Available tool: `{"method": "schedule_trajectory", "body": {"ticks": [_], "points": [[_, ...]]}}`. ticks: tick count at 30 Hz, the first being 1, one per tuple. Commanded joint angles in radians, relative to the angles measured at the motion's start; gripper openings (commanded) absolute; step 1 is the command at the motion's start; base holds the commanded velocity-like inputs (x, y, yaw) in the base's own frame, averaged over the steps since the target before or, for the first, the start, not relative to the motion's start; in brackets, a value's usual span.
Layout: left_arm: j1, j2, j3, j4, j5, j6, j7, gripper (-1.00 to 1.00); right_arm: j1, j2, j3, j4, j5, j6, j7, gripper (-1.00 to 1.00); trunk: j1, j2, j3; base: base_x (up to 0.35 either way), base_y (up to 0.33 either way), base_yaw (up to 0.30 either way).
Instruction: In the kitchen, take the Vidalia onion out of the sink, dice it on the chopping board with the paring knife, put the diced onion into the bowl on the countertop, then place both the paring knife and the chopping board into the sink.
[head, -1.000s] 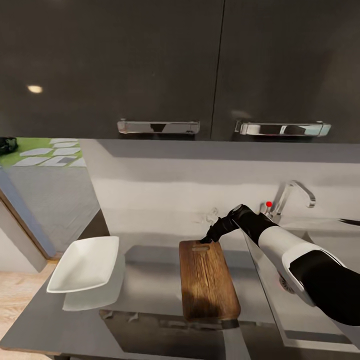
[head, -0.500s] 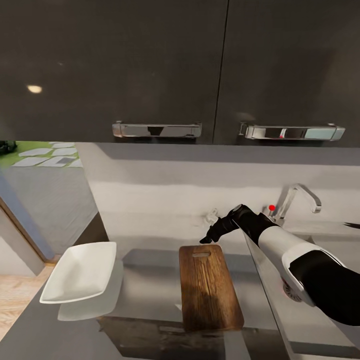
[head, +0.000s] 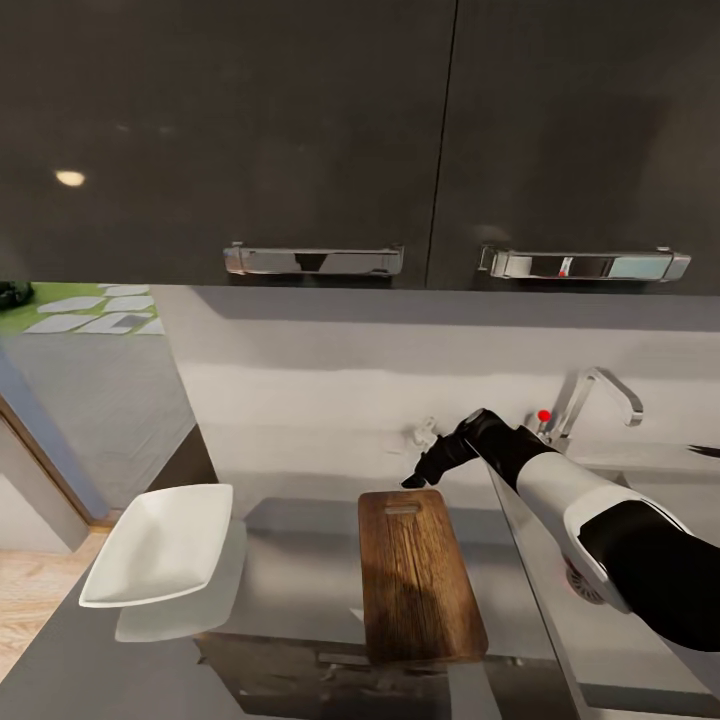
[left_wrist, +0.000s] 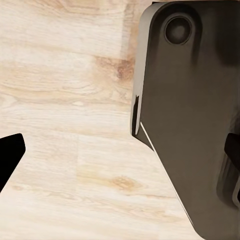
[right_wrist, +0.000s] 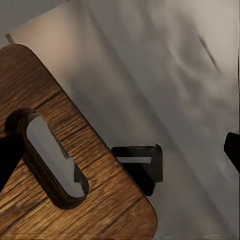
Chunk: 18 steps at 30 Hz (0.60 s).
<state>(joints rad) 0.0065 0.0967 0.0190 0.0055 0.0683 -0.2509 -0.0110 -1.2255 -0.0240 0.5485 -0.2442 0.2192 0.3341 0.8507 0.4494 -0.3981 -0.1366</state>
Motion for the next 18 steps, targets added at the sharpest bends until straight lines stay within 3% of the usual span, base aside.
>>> {"method": "schedule_trajectory", "body": {"ticks": [1,7,18], "points": [[0.000,0.000,0.001,0.001,0.007,-0.004,-0.001,1.00,0.000,0.001,-0.004,-0.003,0.031,0.007,0.005,1.00,0.001,-0.002,-0.002,0.000,0.000,0.000],[0.000,0.000,0.001,0.001,0.007,-0.004,-0.001,1.00,0.000,0.006,-0.004,-0.003,0.126,0.008,0.007,1.00,0.001,-0.002,-0.002,0.000,0.000,0.000],[0.000,0.000,0.000,0.001,0.007,-0.004,-0.001,1.00,0.000,0.007,-0.004,-0.003,0.148,0.007,0.007,1.00,0.001,-0.002,-0.002,0.000,0.000,0.000]]}}
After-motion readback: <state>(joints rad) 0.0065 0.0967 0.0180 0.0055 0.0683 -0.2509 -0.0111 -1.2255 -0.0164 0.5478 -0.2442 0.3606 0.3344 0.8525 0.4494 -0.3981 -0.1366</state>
